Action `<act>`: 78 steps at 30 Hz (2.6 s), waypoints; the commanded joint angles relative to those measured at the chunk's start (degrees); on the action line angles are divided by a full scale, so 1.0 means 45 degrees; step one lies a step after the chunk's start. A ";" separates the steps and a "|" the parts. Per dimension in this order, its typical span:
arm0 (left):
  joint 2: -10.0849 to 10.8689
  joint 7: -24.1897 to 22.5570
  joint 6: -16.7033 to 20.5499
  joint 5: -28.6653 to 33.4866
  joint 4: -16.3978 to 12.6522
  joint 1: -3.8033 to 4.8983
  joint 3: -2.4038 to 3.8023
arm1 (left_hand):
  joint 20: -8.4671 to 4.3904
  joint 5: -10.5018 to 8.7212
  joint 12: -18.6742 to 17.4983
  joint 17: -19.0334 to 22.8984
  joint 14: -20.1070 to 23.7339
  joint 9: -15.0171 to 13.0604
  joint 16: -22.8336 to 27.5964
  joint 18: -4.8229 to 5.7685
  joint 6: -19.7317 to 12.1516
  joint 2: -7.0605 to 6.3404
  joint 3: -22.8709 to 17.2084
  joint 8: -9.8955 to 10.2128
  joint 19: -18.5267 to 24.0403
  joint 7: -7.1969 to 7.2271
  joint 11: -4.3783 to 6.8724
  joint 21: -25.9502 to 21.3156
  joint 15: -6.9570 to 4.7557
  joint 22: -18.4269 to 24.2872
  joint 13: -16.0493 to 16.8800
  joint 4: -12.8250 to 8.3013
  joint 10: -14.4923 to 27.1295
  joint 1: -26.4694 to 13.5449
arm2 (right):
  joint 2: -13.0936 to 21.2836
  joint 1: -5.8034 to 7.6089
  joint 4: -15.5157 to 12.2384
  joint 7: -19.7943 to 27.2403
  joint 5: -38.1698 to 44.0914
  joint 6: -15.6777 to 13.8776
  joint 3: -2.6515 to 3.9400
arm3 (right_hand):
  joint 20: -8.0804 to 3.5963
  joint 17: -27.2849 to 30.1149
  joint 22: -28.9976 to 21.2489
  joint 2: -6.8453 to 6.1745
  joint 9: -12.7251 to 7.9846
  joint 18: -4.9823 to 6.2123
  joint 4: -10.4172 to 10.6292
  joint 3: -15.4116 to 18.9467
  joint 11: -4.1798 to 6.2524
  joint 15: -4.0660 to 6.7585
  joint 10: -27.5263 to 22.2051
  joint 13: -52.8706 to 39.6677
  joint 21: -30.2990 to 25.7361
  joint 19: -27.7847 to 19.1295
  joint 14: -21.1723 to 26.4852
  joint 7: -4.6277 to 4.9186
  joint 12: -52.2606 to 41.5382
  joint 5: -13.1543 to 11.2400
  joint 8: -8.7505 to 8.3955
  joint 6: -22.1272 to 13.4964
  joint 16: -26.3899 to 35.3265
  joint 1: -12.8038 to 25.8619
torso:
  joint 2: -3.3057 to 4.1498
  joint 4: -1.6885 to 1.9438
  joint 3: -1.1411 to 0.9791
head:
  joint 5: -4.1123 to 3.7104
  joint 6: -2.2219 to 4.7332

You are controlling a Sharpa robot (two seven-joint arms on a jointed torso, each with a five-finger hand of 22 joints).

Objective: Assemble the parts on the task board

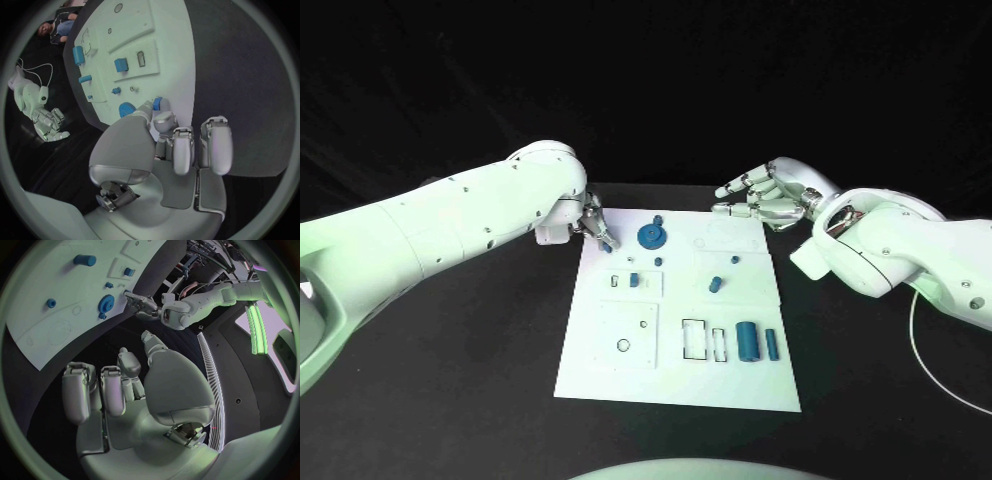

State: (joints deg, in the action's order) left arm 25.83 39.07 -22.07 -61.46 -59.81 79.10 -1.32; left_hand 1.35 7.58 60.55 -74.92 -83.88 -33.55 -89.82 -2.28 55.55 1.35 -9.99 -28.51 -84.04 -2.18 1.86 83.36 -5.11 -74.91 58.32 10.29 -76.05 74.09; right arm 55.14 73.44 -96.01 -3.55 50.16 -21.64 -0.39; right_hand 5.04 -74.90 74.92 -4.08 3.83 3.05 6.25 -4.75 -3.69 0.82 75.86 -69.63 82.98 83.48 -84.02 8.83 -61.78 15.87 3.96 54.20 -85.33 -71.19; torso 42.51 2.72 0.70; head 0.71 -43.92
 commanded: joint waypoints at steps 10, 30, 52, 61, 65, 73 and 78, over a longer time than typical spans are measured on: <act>0.0215 -0.0515 0.0560 0.0615 -0.0265 -0.0012 -0.0018 | 0.0094 -0.0122 -0.0572 -0.3352 -0.1360 -0.0048 -0.0039 -0.0016 -0.0338 -0.0440 -0.3335 -0.0147 -0.0284 -0.0177 -0.0126 -0.0162 0.0149 -0.1543 -0.0606 -0.1080 0.0248 0.0507 | -0.0031 -0.0009 0.0036 0.0036 0.0018 0.0239 0.0000 | 0.0031 -0.1487 0.0056 0.0145 0.0016 0.0013 0.0016 0.0111 0.0014 -0.0007 -0.0094 -0.0012 -0.0062 -0.0064 -0.0910 -0.0028 -0.0079 0.0078 -0.0001 0.0047 0.0043 -0.0028 | -0.0008 -0.0004 -0.0025 | 0.0032 -0.0027; 0.2706 -0.0562 0.3647 0.1343 -0.4648 -0.0617 -0.0235 | 0.0029 -0.0004 -0.0300 -0.3352 -0.1360 -0.0296 -0.0039 0.0017 -0.0285 -0.1348 -0.5893 -0.0777 -0.0384 -0.0084 -0.0049 -0.0085 0.0073 -0.1717 -0.0558 -0.1719 -0.0069 -0.0861 | -0.0010 -0.0036 0.0071 0.0009 -0.0029 0.0373 -0.0026 | 0.0029 -0.1488 0.0054 0.0180 0.0016 0.0013 0.0032 0.0166 0.0017 -0.0006 -0.0103 -0.0005 -0.0063 -0.0063 -0.0910 -0.0028 -0.0087 0.0194 -0.0001 0.0051 0.0047 -0.0070 | -0.0025 0.0036 0.0024 | 0.0064 -0.0092; 0.3149 -0.0271 0.3018 -0.0394 -0.5343 -0.1222 -0.0249 | 0.0019 -0.0020 -0.0270 -0.3352 -0.1360 -0.0328 -0.0039 0.0023 -0.0216 -0.1474 -0.6069 -0.0889 -0.0398 -0.0044 -0.0018 -0.0073 0.0056 -0.1741 -0.0556 -0.1801 -0.0116 -0.1018 | -0.0018 -0.0077 0.0091 0.0006 0.0001 0.0465 -0.0041 | 0.0029 -0.1488 0.0054 0.0180 0.0016 0.0013 0.0032 0.0166 0.0017 -0.0006 -0.0103 -0.0005 -0.0063 -0.0063 -0.0910 -0.0028 -0.0087 0.0194 -0.0001 0.0051 0.0047 -0.0070 | 0.0011 -0.0019 0.0001 | 0.0176 -0.0232; 0.3220 -0.0140 0.2483 -0.0414 -0.5381 -0.1227 -0.0241 | 0.0005 0.0041 -0.0241 -0.3352 -0.1360 -0.0349 -0.0039 0.0025 -0.0160 -0.1573 -0.6236 -0.0980 -0.0404 -0.0011 0.0011 -0.0070 0.0038 -0.1755 -0.0551 -0.1917 -0.0176 -0.1104 | -0.0018 -0.0085 0.0093 0.0006 -0.0005 0.0478 -0.0043 | 0.0029 -0.1488 0.0054 0.0180 0.0016 0.0013 0.0032 0.0166 0.0017 -0.0006 -0.0103 -0.0005 -0.0063 -0.0063 -0.0910 -0.0028 -0.0087 0.0194 -0.0001 0.0051 0.0047 -0.0070 | 0.0009 -0.0017 -0.0003 | 0.0166 -0.0284; 0.3263 -0.0115 0.2312 -0.0340 -0.5393 -0.1227 -0.0236 | -0.0003 0.0104 -0.0243 -0.3352 -0.1360 -0.0347 -0.0039 0.0028 -0.0108 -0.1626 -0.6325 -0.1040 -0.0410 0.0010 0.0027 -0.0063 0.0028 -0.1769 -0.0568 -0.1962 -0.0212 -0.1183 | -0.0019 -0.0087 0.0095 0.0008 -0.0006 0.0479 -0.0043 | 0.0029 -0.1488 0.0054 0.0180 0.0016 0.0013 0.0032 0.0166 0.0017 -0.0006 -0.0103 -0.0005 -0.0063 -0.0063 -0.0910 -0.0028 -0.0087 0.0194 -0.0001 0.0051 0.0047 -0.0070 | 0.0014 -0.0013 -0.0003 | 0.0161 -0.0296; 0.3315 -0.0075 0.2084 -0.0116 -0.5433 -0.1227 -0.0229 | -0.0009 0.0160 -0.0227 -0.3352 -0.1360 -0.0331 -0.0039 0.0034 -0.0076 -0.1667 -0.6398 -0.1081 -0.0422 0.0024 0.0040 -0.0046 0.0020 -0.1792 -0.0562 -0.1995 -0.0252 -0.1256 | -0.0024 -0.0092 0.0100 0.0010 -0.0007 0.0479 -0.0044 | 0.0029 -0.1486 0.0051 0.0190 0.0016 0.0014 0.0041 0.0182 0.0017 -0.0005 -0.0106 -0.0001 -0.0065 -0.0064 -0.0910 -0.0028 -0.0086 0.0218 -0.0001 0.0051 0.0049 -0.0074 | 0.0009 -0.0015 0.0005 | 0.0133 -0.0348; 0.3327 -0.0077 0.2066 -0.0068 -0.5448 -0.1227 -0.0222 | -0.0010 0.0165 -0.0225 -0.3352 -0.1360 -0.0329 -0.0039 0.0034 -0.0070 -0.1672 -0.6408 -0.1087 -0.0421 0.0026 0.0042 -0.0049 0.0019 -0.1790 -0.0562 -0.1999 -0.0258 -0.1268 | -0.0025 -0.0095 0.0103 0.0008 -0.0007 0.0485 -0.0044 | 0.0028 -0.1484 0.0047 0.0202 0.0016 0.0015 0.0052 0.0204 0.0016 -0.0005 -0.0110 0.0004 -0.0067 -0.0066 -0.0910 -0.0027 -0.0086 0.0249 -0.0002 0.0051 0.0052 -0.0080 | 0.0013 -0.0011 0.0003 | 0.0115 -0.0361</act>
State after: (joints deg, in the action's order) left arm 40.71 37.06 -10.32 -61.90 -84.44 74.06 -1.93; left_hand 1.35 7.95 59.25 -74.92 -83.95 -35.11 -89.82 -2.27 54.79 -6.50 -31.57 -33.23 -84.04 -2.64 1.98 82.99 -4.77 -74.93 55.77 8.28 -76.81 68.42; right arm 55.08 73.06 -95.53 -3.66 49.94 -20.20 -0.58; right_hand 5.04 -74.91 74.92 -3.63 3.83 3.05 6.57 -4.12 -3.69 0.82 75.86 -69.64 82.98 83.48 -84.02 8.83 -61.78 16.85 3.96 54.20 -85.33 -71.64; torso 42.56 2.65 0.69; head 1.27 -45.51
